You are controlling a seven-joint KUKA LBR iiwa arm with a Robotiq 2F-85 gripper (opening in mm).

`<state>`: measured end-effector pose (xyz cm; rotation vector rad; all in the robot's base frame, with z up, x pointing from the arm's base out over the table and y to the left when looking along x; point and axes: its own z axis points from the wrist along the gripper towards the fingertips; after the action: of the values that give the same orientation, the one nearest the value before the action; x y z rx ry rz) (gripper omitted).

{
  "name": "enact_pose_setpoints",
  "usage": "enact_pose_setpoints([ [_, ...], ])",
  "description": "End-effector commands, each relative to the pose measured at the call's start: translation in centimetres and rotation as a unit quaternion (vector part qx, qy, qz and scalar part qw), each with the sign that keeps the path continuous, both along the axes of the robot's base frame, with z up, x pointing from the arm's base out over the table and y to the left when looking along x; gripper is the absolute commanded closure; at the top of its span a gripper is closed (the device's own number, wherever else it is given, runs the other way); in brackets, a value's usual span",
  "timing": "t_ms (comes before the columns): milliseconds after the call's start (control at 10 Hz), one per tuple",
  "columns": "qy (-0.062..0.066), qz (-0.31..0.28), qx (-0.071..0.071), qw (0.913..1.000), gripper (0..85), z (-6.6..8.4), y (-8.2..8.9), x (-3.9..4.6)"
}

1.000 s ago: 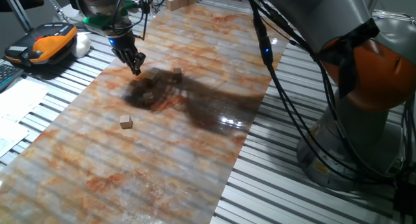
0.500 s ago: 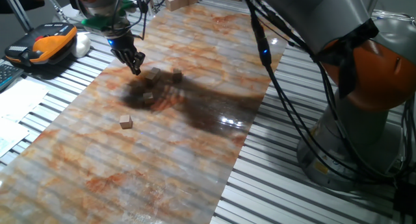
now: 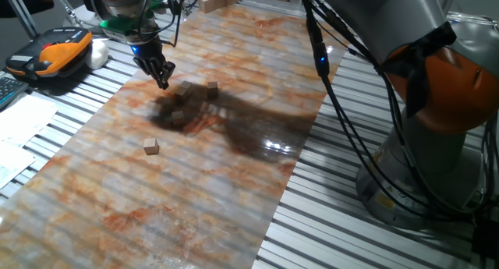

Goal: Stack the blocks into a pyramid shape

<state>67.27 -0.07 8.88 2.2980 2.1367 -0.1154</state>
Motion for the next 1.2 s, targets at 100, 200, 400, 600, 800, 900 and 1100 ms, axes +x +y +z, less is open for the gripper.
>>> enact_pose_setpoints([
  [100, -0.001, -0.001, 0.001, 1.0000, 68.0, -0.1, -0.1, -0.03],
  [200, -0.007, -0.002, 0.006, 0.9999, 68.0, -0.1, -0.2, -0.03],
  [400, -0.010, -0.001, 0.009, 0.9999, 68.0, -0.2, -0.1, 0.00],
  [600, -0.012, -0.001, 0.011, 0.9999, 68.0, -0.4, -0.1, 0.05],
  [800, -0.012, -0.003, 0.011, 0.9999, 68.0, -0.5, -0.1, 0.08],
  [900, -0.012, -0.004, 0.011, 0.9999, 68.0, -0.6, -0.1, 0.12],
  [1100, -0.012, -0.007, 0.011, 0.9998, 68.0, -1.4, 0.0, 0.23],
])
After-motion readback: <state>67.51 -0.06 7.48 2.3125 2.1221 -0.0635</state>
